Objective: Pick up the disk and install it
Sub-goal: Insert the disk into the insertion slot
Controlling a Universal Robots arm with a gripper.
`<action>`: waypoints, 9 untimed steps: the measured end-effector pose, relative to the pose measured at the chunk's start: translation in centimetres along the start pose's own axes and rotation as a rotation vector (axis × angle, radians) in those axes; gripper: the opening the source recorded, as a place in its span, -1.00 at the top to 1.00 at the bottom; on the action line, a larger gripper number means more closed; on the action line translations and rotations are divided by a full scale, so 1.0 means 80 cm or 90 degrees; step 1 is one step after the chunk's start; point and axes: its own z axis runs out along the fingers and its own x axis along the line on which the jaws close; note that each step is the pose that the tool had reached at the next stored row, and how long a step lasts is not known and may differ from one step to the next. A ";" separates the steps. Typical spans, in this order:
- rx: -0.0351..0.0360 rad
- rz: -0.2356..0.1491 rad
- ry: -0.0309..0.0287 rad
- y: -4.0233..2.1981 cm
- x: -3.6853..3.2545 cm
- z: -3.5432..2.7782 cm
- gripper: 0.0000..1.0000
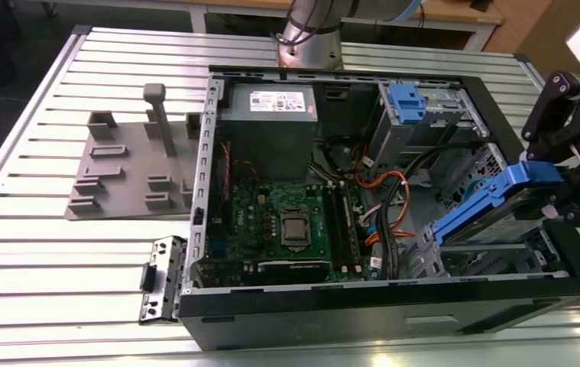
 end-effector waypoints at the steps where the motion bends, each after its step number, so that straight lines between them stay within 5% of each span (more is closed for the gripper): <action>1: 0.0000 0.000 0.0000 -0.0001 0.0002 0.0022 0.27; 9: 0.0000 0.000 -0.0002 -0.0009 0.0021 0.0205 0.27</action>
